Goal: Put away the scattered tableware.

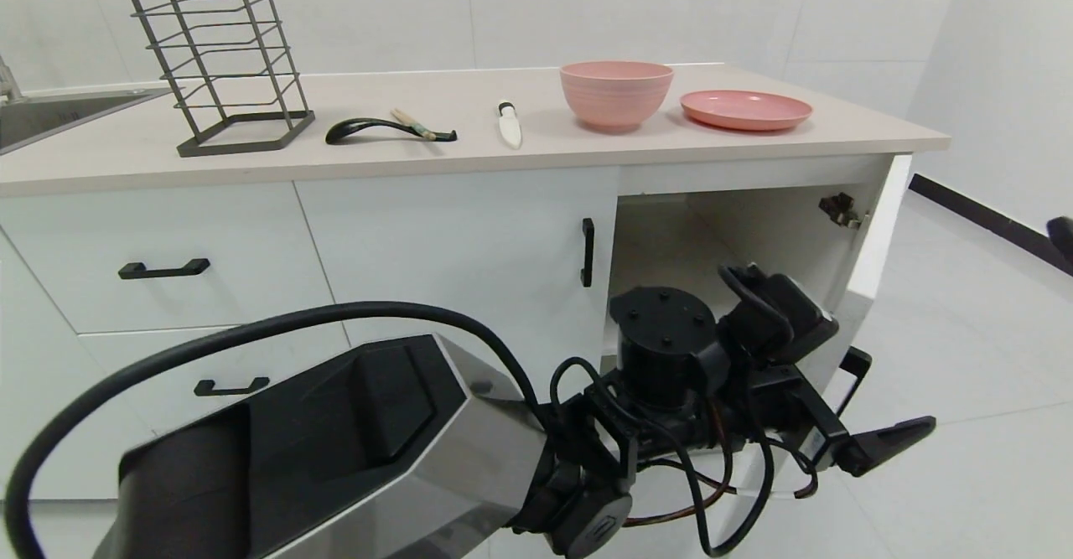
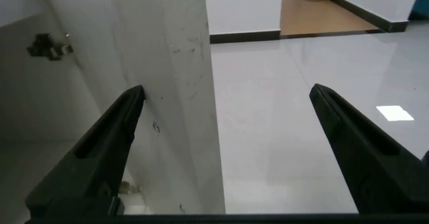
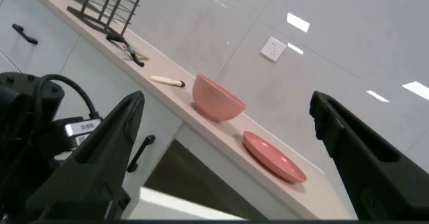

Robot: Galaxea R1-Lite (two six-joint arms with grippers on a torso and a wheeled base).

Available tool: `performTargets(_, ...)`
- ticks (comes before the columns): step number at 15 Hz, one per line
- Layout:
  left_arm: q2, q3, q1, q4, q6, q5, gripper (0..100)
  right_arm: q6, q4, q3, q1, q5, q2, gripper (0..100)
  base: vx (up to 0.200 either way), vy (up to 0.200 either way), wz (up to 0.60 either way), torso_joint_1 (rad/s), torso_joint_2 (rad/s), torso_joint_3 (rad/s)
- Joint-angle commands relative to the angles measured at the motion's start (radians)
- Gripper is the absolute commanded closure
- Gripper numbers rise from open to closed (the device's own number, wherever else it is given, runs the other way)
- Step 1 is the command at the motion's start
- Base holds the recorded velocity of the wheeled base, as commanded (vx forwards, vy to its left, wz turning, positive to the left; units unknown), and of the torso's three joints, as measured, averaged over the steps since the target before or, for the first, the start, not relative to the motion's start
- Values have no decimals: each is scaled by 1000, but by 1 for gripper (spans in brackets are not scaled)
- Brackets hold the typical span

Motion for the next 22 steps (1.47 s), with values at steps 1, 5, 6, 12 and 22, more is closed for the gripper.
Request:
performTargets(1, 46, -56, -32, -3, 0, -6, 0, -1, -3, -4, 2, 0, 5, 0, 0, 0, 0, 0, 0, 0)
performTargets(5, 152, -191, -138, 0, -43, -23, 0, -1, -5, -34, 2, 0, -3, 0, 0, 0, 0, 0, 0, 0)
performTargets(6, 188, -243, -159, 6, -45, -26, 0, -6, -6, -36, 2, 0, -4, 0, 0, 0, 0, 0, 0, 0)
performTargets(12, 169, -325, -9, -83, -95, -9, 0, -11, -3, -24, 2, 2, -107, 0, 0, 0, 0, 0, 0, 0)
performTargets(22, -1062, 847, 546, -154, -94, -16, 0, -11, 3, 225, 52, 6, -228, 0, 0, 0, 0, 0, 0, 0)
